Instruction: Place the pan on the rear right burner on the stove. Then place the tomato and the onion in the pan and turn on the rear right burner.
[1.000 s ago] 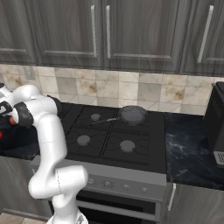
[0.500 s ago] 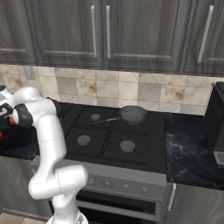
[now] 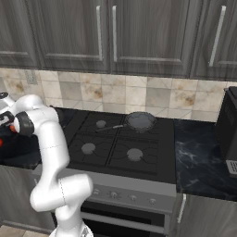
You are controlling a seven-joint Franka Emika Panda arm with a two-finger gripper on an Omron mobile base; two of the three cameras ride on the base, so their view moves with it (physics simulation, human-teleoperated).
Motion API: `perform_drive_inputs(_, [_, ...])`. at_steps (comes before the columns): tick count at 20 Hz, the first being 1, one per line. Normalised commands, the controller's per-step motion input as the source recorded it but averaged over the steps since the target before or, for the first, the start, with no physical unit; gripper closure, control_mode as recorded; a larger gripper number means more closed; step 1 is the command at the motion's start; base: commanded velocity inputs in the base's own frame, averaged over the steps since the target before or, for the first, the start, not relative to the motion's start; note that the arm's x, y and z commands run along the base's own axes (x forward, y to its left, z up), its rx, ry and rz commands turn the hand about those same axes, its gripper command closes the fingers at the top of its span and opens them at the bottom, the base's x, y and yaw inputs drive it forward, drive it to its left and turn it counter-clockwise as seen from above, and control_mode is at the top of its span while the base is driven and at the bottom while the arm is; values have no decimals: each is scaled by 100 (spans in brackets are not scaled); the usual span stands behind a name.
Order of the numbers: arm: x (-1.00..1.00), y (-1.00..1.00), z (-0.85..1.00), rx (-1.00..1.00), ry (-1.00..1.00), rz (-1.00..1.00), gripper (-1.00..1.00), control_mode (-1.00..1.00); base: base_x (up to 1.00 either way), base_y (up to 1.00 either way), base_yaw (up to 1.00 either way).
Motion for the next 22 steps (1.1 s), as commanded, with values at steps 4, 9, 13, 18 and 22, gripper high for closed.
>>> perform_drive_inputs(4, [12, 9, -22, 0, 0, 0, -100, -100, 0, 0, 0])
perform_drive_inputs(9, [7, 17, -20, 0, 0, 0, 100, -100, 0, 0, 0])
perform_drive_inputs(13, [0, 3, -1, 0, 0, 0, 100, -100, 0, 0, 0])
perform_drive_inputs(18, [-5, 0, 3, 0, -1, 0, 100, -100, 0, 0, 0])
perform_drive_inputs(22, [-8, -1, 7, -2, -8, 0, 100, -100, 0, 0, 0])
